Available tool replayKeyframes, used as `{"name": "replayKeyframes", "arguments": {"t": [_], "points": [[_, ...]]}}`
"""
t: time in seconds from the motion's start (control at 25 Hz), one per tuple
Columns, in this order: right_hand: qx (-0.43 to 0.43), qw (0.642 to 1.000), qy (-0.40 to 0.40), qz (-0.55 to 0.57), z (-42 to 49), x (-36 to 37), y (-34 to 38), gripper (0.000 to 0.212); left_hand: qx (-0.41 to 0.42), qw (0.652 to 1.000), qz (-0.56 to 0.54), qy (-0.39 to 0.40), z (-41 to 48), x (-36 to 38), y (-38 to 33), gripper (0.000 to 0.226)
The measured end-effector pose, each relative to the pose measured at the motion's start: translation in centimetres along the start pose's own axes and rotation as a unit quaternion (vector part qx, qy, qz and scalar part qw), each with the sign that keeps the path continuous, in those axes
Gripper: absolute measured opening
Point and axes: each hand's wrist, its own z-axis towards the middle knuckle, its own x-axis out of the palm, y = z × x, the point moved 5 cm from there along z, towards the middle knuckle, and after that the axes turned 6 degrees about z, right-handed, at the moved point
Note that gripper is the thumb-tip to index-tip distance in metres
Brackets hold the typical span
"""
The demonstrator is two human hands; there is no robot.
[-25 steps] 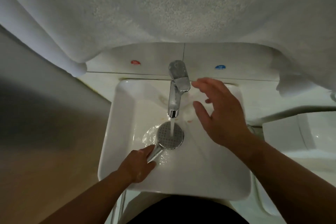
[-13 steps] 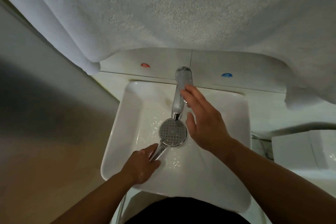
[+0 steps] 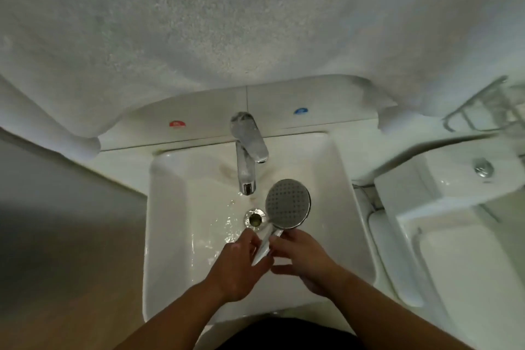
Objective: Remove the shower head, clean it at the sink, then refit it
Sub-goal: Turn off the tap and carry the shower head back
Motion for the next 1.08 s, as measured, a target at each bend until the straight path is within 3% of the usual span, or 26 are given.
{"name": "replayKeyframes", "arguments": {"t": [0.08,0.2,0.36,0.52,0.68,0.84,1.0,1.08], "points": [[-0.082,0.994,-0.055,0.05,-1.7,0.1,1.5,0.021,0.067,0.998,-0.017,0.01,1.0,-0.5,-1.9,0.025],[-0.198,0.966,-0.164,0.009,-4.0,-0.9,4.1,0.025,0.16,0.987,-0.008,0.011,2.1,-1.3,-5.1,0.025],[-0.292,0.917,-0.273,0.007,-5.9,-0.5,5.9,0.007,0.251,0.964,0.053,-0.067,1.1,-2.0,-8.4,0.033],[-0.258,0.93,-0.255,0.059,-5.4,0.6,3.9,0.009,0.193,0.975,0.111,0.014,0.8,-1.1,-7.0,0.038],[-0.352,0.897,-0.266,0.017,-7.3,1.0,5.0,0.005,0.288,0.951,0.084,-0.073,-0.5,-2.9,-8.3,0.037],[-0.346,0.899,-0.265,0.054,-7.6,0.2,4.2,0.004,0.259,0.956,0.14,-0.001,-0.1,-2.0,-8.9,0.031],[-0.385,0.887,-0.255,0.021,-8.5,-0.1,5.3,0.003,0.299,0.949,0.085,-0.054,-0.7,-2.3,-10.0,0.036],[-0.379,0.888,-0.26,0.0,-8.6,-0.1,5.6,0.004,0.279,0.957,0.076,-0.03,-0.5,-2.2,-10.2,0.037]]}}
